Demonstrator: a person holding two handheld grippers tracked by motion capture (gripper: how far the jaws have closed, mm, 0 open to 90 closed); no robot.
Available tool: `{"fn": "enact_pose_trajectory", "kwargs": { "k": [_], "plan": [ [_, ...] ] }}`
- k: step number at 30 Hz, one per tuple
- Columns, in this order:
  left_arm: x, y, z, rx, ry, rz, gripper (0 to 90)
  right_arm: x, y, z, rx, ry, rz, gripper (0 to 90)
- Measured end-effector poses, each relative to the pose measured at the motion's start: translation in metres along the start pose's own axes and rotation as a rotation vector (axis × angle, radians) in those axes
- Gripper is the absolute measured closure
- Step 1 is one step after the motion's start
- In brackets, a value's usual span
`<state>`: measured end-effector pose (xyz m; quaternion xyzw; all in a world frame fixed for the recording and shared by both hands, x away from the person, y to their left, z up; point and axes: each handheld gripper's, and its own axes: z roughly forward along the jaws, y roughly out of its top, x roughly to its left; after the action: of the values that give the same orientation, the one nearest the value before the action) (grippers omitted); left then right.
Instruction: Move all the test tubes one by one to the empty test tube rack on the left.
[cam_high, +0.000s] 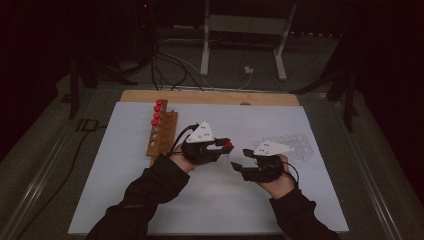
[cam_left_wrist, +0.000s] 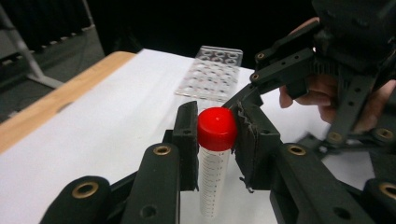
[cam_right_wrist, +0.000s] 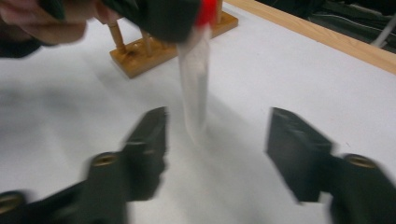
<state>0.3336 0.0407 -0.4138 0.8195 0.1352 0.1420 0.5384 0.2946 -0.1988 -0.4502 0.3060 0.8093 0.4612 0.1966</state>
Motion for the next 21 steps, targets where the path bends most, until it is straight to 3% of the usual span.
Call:
{"fn": "enact_pose_trajectory", "kwargs": {
  "k": [3,9,12,21],
  "plan": [
    [0.005,0.002,-0.011,-0.005,0.029,0.002,72.2,0.0,0.0,0.001,0.0,-0.007,0.008,19.9],
    [0.015,0.006,-0.033,-0.021,0.076,-0.011,72.2,0.001,0.002,0.002,-0.003,-0.018,0.027,4.0],
    [0.02,0.009,-0.045,-0.024,0.107,-0.01,72.2,0.0,0.002,0.002,-0.006,-0.015,0.038,0.0],
    [0.033,0.013,-0.08,-0.04,0.173,-0.029,72.1,0.0,0.003,-0.001,-0.015,-0.001,0.035,0.0]
  ]
}}
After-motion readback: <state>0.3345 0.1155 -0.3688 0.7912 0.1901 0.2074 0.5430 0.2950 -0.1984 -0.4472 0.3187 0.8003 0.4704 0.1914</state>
